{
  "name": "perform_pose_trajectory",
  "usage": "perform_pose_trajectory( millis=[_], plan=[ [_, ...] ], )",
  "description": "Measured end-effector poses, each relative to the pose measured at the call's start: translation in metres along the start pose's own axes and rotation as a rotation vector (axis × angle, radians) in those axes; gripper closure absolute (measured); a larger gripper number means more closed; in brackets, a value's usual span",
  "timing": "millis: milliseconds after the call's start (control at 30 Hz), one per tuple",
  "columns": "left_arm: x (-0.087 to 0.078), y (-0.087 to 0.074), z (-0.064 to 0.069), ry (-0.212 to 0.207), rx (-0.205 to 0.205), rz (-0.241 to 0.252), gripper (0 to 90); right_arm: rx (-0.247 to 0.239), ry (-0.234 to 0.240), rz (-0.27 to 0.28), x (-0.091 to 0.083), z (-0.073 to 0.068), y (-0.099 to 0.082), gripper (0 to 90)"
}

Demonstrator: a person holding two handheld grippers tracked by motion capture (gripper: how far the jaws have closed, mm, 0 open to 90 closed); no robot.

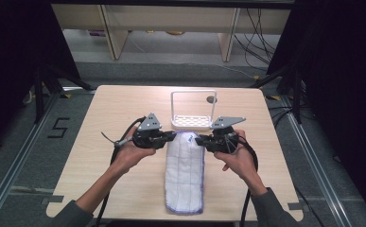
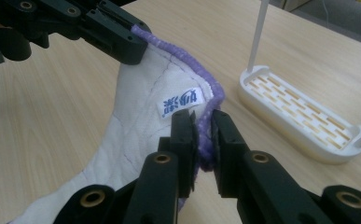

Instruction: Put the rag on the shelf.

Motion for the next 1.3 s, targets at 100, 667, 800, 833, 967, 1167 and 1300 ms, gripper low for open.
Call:
perform_pose_trajectory(
  millis=[100,667,800,833,967,1167,1300],
  plan=[
    [-0.005,0.01,-0.001,0.003,0.009,0.013,83.8,-0.01,0.012,0.019,-0.003,0.0,0.008,81.0],
    [-0.021,0.081,-0.019,0.042,0.004,0.082,83.9,-0.061,-0.053,0.104,-0.037,0.012,0.081,81.4],
    [-0.02,0.106,-0.032,0.082,0.011,0.099,83.8,-0.061,-0.088,0.135,-0.043,0.022,0.102,81.5],
    [-0.019,0.112,-0.035,0.089,0.01,0.102,83.9,-0.074,-0.095,0.137,-0.043,0.025,0.107,81.5],
    [-0.015,0.134,-0.051,0.126,0.01,0.12,83.9,-0.055,-0.114,0.165,-0.044,0.039,0.127,81.6],
    [-0.01,0.167,-0.064,0.163,0.031,0.148,83.7,-0.048,-0.145,0.203,-0.044,0.059,0.151,81.6],
    [-0.007,0.181,-0.072,0.184,0.036,0.17,83.5,-0.041,-0.163,0.235,-0.044,0.074,0.169,81.5]
  ],
)
Point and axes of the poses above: each handheld gripper's, and its own axes: x roughly forward along the jaws, y roughly out of its top, z roughly to its right, the point moved 5 cm from there along x, roughly forward along the jaws, and after that the axes turned 4 degrees about z, right-handed, at the moved point
